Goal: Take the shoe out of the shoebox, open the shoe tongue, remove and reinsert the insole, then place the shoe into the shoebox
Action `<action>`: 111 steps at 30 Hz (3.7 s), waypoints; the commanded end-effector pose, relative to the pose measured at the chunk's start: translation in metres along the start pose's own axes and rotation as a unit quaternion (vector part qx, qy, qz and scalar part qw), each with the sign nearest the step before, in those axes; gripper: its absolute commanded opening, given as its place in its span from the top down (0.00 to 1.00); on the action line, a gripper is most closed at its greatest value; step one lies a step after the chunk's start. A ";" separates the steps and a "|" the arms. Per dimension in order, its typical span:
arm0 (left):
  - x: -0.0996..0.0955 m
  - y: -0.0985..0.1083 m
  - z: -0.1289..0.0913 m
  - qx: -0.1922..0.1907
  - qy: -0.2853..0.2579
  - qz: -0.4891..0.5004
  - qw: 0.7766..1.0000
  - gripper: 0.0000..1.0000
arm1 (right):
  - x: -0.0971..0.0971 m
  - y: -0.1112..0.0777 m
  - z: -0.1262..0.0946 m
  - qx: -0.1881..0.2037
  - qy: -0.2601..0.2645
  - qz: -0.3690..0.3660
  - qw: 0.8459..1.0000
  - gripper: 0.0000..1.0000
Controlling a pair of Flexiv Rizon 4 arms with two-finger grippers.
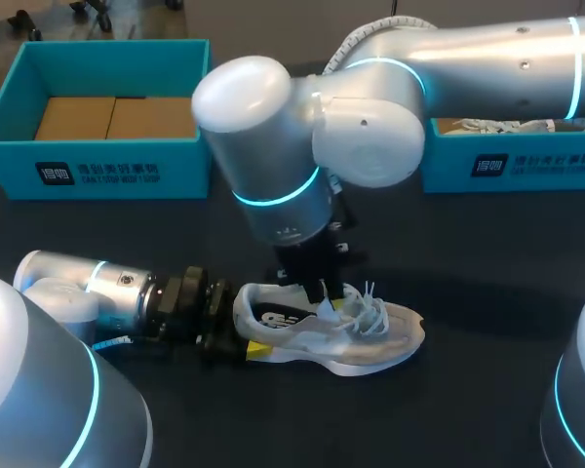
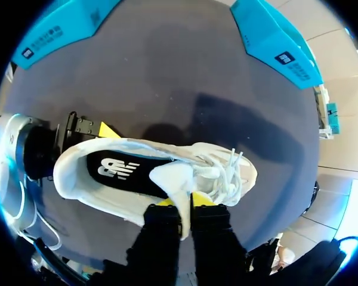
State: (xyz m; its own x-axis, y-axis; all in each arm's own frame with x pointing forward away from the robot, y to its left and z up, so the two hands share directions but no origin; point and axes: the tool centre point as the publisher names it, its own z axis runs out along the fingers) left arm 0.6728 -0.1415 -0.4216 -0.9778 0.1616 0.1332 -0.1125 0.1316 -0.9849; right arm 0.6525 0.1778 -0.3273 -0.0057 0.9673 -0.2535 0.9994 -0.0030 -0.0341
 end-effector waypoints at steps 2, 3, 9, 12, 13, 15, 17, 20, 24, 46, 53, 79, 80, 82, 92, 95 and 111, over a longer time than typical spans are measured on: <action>0.000 0.005 -0.002 0.000 -0.003 0.000 1.000 1.00 | -0.018 -0.005 0.000 -0.002 0.044 0.247 0.968 1.00; 0.000 0.005 -0.002 0.000 -0.003 0.000 1.000 1.00 | -0.025 -0.004 0.001 0.000 0.068 0.238 0.969 1.00; 0.000 0.005 -0.002 0.000 -0.003 0.000 1.000 1.00 | -0.059 -0.004 0.002 0.005 0.132 0.231 0.964 1.00; 0.000 0.005 -0.002 0.000 -0.003 0.000 1.000 1.00 | -0.075 -0.004 0.006 0.006 0.150 0.240 0.959 1.00; 0.000 0.005 -0.002 0.000 -0.003 0.000 1.000 1.00 | -0.078 -0.005 0.006 0.006 0.162 0.237 0.958 1.00; 0.000 0.005 -0.002 0.000 -0.003 0.000 1.000 1.00 | -0.083 -0.004 0.009 0.010 0.165 0.238 0.957 1.00; 0.000 0.005 -0.002 0.000 -0.003 0.000 1.000 1.00 | -0.086 -0.003 0.012 0.012 0.183 0.228 0.956 1.00; 0.000 0.005 -0.002 0.000 -0.003 0.000 1.000 1.00 | -0.090 0.000 0.020 0.017 0.203 0.225 0.953 1.00; 0.000 0.005 -0.002 0.000 -0.003 0.000 1.000 1.00 | -0.095 0.002 0.031 0.029 0.219 0.230 0.948 1.00; 0.000 0.005 -0.002 0.000 -0.003 0.000 1.000 1.00 | -0.101 0.006 0.070 0.007 0.318 0.113 0.941 1.00; 0.000 0.005 -0.002 0.000 -0.003 0.000 1.000 1.00 | -0.110 0.006 0.075 0.006 0.328 0.109 0.938 0.77; 0.000 0.005 -0.002 0.000 -0.003 0.000 1.000 1.00 | -0.107 0.004 -0.107 -0.121 0.093 -0.020 0.988 0.51; 0.000 0.005 -0.002 0.000 -0.003 0.000 1.000 1.00 | -0.101 0.004 -0.111 -0.124 0.082 -0.032 0.988 0.53; 0.000 0.005 -0.002 0.000 -0.003 0.000 1.000 1.00 | -0.089 0.005 -0.119 -0.128 0.068 -0.077 0.986 0.65; 0.000 0.005 -0.002 0.000 -0.003 0.000 1.000 1.00 | -0.055 -0.003 -0.132 -0.145 0.073 -0.228 0.960 1.00; 0.000 0.005 -0.002 0.000 -0.003 0.000 1.000 1.00 | -0.044 -0.004 -0.128 -0.139 0.086 -0.275 0.948 1.00; 0.000 0.005 -0.002 0.000 -0.003 0.000 1.000 1.00 | -0.018 -0.013 -0.114 -0.140 0.071 -0.429 0.890 1.00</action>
State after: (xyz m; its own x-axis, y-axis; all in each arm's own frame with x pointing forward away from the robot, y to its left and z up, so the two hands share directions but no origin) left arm 0.6730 -0.1415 -0.4217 -0.9780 0.1608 0.1332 -0.1125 0.1318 -0.9849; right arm 0.6405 0.1807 -0.2036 -0.7747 0.6210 -0.1187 0.6105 0.7836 0.1149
